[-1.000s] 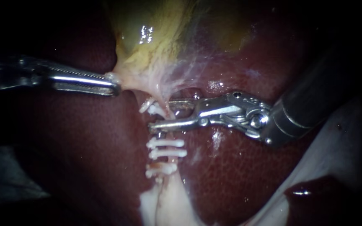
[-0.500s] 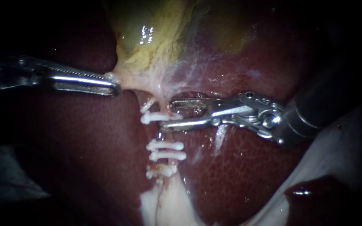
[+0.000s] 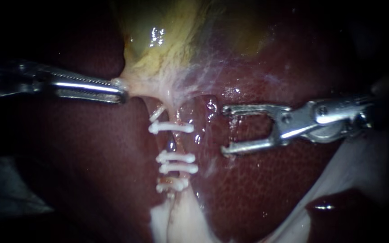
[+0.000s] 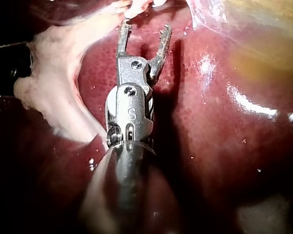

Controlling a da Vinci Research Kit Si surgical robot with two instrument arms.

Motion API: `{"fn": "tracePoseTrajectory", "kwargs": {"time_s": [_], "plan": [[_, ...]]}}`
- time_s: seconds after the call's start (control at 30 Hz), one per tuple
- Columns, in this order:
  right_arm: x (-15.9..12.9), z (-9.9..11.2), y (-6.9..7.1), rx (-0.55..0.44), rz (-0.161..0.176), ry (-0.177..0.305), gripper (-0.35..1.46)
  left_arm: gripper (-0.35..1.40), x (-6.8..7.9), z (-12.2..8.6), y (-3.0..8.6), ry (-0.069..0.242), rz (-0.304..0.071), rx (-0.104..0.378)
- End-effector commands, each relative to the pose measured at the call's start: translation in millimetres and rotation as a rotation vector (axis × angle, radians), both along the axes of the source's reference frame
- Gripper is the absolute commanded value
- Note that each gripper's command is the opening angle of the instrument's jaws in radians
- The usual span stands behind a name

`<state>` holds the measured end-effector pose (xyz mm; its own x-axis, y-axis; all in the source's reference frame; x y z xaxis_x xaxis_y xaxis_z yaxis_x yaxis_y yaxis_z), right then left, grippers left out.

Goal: Going back third clip right tube

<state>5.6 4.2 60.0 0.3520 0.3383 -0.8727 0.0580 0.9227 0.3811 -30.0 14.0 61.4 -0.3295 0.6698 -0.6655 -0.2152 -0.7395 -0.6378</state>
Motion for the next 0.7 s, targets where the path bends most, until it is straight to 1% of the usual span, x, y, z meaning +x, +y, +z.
{"fn": "tracePoseTrajectory", "kwargs": {"time_s": [0.03,0.1,0.2,0.3,0.57,0.7], "plan": [[-0.2,-0.4,0.1,-0.014,-0.005,-0.002,0.50,-0.35,0.0,0.0,0.0,0.000,0.000,0.000],[-0.8,-1.1,0.1,-0.033,-0.019,-0.004,0.50,-0.35,0.0,0.1,0.0,0.000,0.000,0.000],[-1.4,-1.6,0.0,-0.048,-0.041,-0.015,0.50,-0.35,-0.1,0.4,0.1,0.002,-0.002,-0.002],[-1.7,-1.7,-0.1,-0.054,-0.048,-0.018,0.50,-0.35,-0.3,1.2,0.0,0.003,-0.003,-0.006],[-2.1,-1.7,-0.2,-0.066,-0.051,-0.017,0.50,-0.35,-2.1,4.6,0.2,0.009,-0.012,-0.020],[-2.2,-1.8,-0.2,-0.066,-0.051,-0.017,0.50,-0.35,-2.6,5.8,0.1,0.017,-0.007,-0.022]]}}
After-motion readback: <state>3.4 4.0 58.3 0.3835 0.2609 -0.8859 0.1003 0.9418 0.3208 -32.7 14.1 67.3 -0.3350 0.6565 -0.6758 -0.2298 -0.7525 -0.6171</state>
